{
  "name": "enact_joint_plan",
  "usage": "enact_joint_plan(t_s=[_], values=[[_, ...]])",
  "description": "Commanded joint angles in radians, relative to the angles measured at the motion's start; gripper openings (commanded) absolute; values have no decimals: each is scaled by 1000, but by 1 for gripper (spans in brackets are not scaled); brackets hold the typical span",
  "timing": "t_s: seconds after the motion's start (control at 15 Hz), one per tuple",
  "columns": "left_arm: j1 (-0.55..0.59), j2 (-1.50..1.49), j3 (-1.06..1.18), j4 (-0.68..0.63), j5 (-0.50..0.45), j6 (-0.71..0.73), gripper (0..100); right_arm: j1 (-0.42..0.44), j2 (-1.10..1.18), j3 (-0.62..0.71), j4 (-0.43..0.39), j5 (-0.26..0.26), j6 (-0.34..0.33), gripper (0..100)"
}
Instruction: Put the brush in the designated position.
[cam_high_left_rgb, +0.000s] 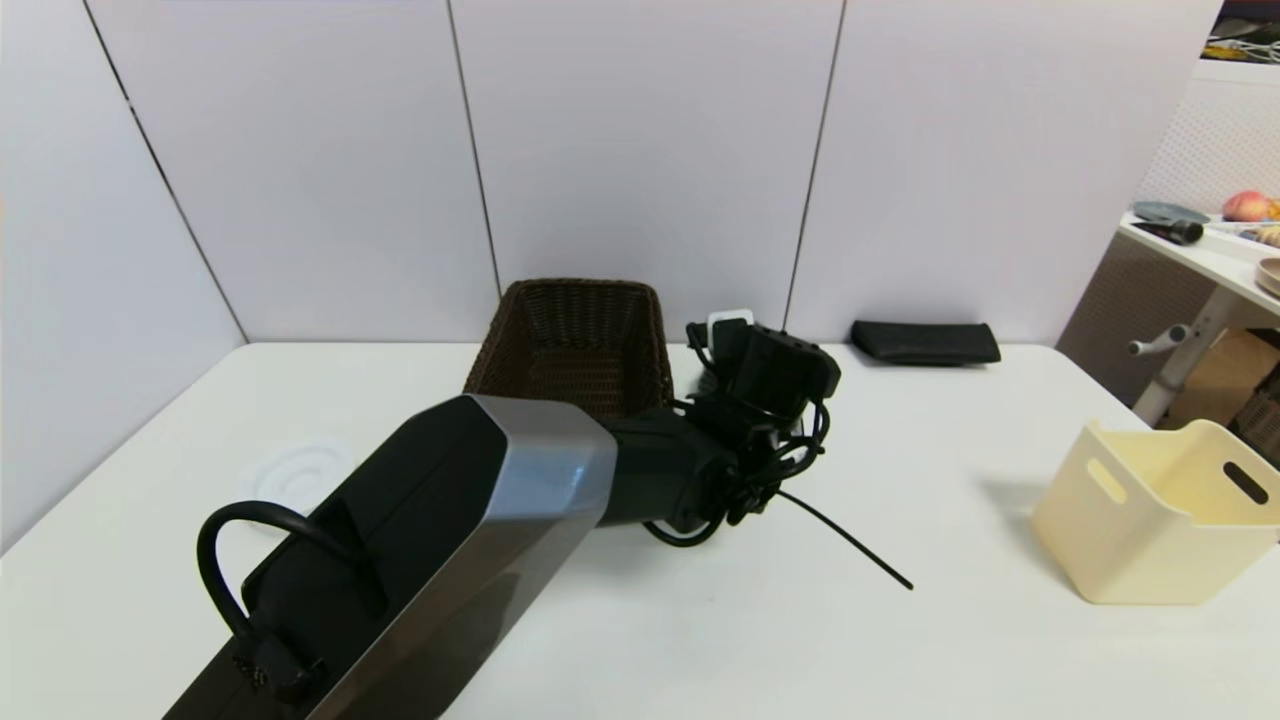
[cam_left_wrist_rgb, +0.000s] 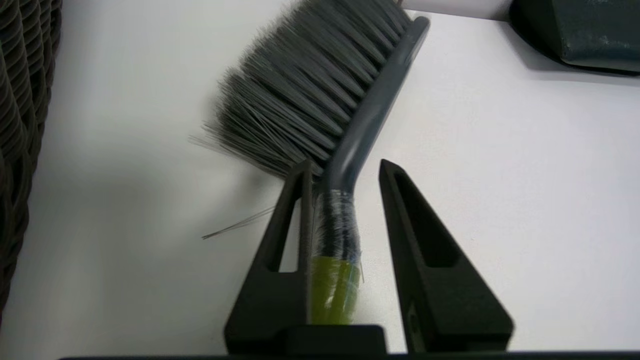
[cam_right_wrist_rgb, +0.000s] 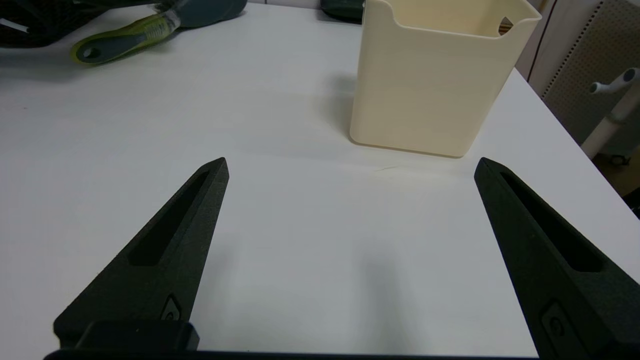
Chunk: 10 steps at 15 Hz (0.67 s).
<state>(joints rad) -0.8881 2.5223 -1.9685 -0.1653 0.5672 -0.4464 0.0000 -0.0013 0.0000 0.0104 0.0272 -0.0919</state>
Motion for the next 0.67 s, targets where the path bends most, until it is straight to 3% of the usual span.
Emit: enact_joint_plan(t_s=[0.07,0.27,0.4,0.67], values=[[6,-16,0,6,2,12,100,0,1,2,0,0,-2,100],[6,-74,0,86,-20,72,100,0,1,2,0,0,-2,100],[1,-145,2,193,-101,149,100,0,1,2,0,0,-2,100],[-65,-298,2,262,-417,282,100,0,1,2,0,0,-2,100]])
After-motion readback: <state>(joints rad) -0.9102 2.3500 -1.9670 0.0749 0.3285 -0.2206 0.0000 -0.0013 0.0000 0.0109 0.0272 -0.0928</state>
